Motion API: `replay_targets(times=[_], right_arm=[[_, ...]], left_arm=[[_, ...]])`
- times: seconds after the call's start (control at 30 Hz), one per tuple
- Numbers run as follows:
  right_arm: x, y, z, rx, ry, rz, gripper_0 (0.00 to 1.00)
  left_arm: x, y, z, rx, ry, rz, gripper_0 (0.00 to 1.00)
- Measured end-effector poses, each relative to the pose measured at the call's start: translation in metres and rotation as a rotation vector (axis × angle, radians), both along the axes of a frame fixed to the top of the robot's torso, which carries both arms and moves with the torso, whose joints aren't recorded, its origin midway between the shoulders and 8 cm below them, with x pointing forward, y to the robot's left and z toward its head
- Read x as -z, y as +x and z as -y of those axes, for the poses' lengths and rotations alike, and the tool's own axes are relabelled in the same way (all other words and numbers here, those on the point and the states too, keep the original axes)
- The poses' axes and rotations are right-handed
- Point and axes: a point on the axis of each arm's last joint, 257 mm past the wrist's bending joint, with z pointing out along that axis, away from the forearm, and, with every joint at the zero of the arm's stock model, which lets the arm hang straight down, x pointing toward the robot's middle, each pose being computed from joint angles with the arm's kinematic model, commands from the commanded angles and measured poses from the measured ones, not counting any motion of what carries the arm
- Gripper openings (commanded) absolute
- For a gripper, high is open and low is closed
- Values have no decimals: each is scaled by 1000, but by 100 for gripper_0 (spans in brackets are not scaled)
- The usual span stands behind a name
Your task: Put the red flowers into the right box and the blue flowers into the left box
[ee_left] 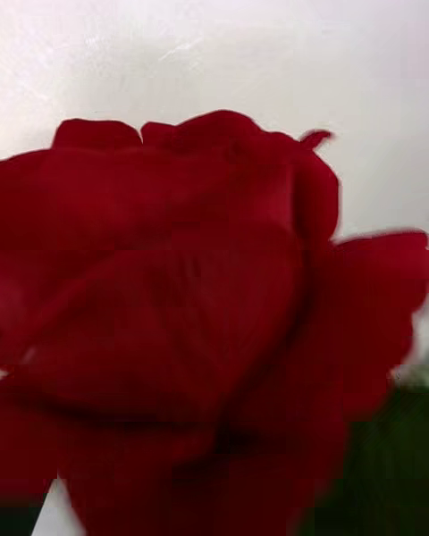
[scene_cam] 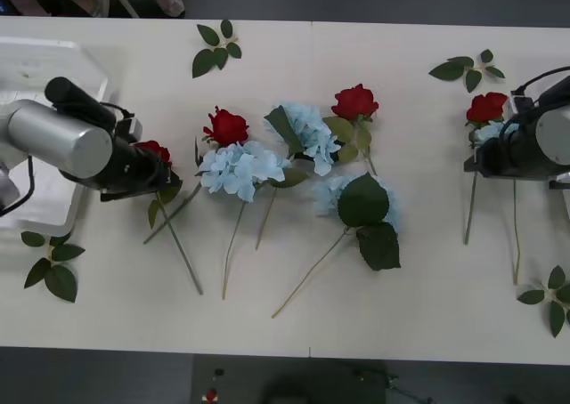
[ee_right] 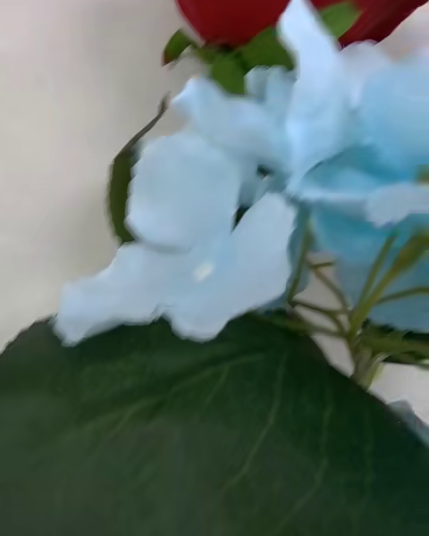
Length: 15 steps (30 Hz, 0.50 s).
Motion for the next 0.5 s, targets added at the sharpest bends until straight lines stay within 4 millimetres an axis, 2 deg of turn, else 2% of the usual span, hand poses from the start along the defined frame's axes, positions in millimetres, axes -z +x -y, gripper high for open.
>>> replay_targets(times=[0.03,0.07,0.17,0.2,0.3,0.5], right_arm=[[-1,1,2,7,0,1,100],[-2,2,4,12,0,1,100],[-7,4,8,17,-4,6,100],[-8,2,11,19,-9,0,100],[-15,-6,23,26,-12,-22,100],[-36,-21,60,-28,-60,-54,100]], left_arm=[[3,3,3,-4,3,-3,98],[5,6,5,-10,7,-5,83],[8,11,11,-9,18,-1,21],[7,13,12,-8,22,3,13],[9,12,15,2,31,0,0],[11,13,-1,9,89,9,0]])
